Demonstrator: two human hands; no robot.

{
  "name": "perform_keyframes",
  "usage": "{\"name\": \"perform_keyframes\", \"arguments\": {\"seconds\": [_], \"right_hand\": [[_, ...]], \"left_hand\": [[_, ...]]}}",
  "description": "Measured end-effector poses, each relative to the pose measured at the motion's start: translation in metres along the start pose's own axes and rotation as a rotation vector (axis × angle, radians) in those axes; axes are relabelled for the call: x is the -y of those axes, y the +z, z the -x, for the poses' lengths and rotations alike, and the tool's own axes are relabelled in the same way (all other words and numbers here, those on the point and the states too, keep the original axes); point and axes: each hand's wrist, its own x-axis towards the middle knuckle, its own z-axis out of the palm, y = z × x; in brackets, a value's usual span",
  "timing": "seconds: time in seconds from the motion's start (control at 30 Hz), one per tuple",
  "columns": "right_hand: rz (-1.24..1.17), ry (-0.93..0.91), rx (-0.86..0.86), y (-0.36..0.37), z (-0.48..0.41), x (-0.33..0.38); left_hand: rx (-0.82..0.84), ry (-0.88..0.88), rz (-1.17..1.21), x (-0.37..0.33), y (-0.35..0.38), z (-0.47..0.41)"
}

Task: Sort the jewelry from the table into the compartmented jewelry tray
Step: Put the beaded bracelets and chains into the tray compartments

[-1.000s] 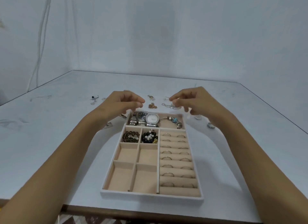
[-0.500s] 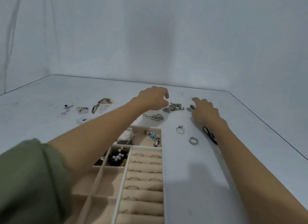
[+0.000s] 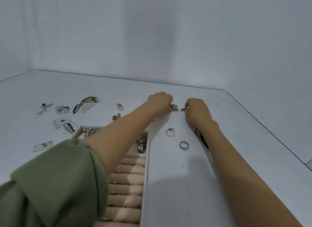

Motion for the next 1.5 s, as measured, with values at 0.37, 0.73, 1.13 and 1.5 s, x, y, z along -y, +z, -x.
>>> {"name": "perform_keyframes", "arguments": {"seconds": [0.37,0.73,1.13,1.5], "right_hand": [[-0.085,0.004,0.03,-0.005,0.009,0.004],[-1.064,0.289,-0.215,-0.047,0.021,0.017],[-1.965,0.404,0.067,-0.079,0.07,0.062],[-0.83,-0.201,0.347,-0.066,0.102,0.093]], "left_hand": [[-0.05,-0.007,0.233,0.007,-0.013,0.007],[-0.343,-0.108,1.152,0.031,-0.104,0.05],[-0.509,0.01,1.522,0.029,-0.2,0.099],[-0.431,0.026,1.516,0.025,-0.199,0.105]]}}
